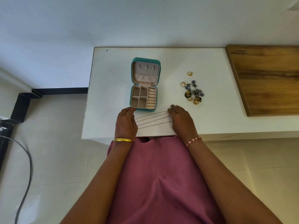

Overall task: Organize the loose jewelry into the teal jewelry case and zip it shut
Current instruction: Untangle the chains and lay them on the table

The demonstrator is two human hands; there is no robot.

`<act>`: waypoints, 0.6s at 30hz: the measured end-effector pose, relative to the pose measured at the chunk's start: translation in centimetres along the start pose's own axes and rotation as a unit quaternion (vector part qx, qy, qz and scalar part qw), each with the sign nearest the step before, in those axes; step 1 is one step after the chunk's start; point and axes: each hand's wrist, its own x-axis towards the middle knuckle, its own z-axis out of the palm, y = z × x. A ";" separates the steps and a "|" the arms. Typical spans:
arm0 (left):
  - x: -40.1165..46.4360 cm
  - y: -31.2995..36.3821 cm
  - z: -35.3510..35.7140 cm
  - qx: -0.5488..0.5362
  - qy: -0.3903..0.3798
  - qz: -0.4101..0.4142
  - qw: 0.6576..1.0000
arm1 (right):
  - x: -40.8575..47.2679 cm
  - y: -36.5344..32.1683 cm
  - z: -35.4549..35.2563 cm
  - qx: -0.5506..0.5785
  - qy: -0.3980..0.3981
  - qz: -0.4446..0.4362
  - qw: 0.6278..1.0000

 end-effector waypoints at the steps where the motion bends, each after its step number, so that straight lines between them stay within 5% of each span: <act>1: 0.0 -0.1 0.1 -0.001 0.001 -0.001 1.000 | -0.1 0.1 -0.1 -0.009 -0.003 0.005 1.000; 6: 0.1 -0.6 0.4 -0.012 0.019 -0.006 1.000 | 0.0 0.3 -0.7 -0.037 -0.002 0.016 0.999; 11: 1.3 -0.1 0.6 -0.055 0.039 -0.049 0.997 | 2.0 -1.9 -2.1 0.050 0.031 0.012 0.998; 18: 3.0 0.9 1.1 -0.082 0.039 -0.057 0.994 | 4.0 -4.2 -0.7 0.094 -0.044 -0.023 0.994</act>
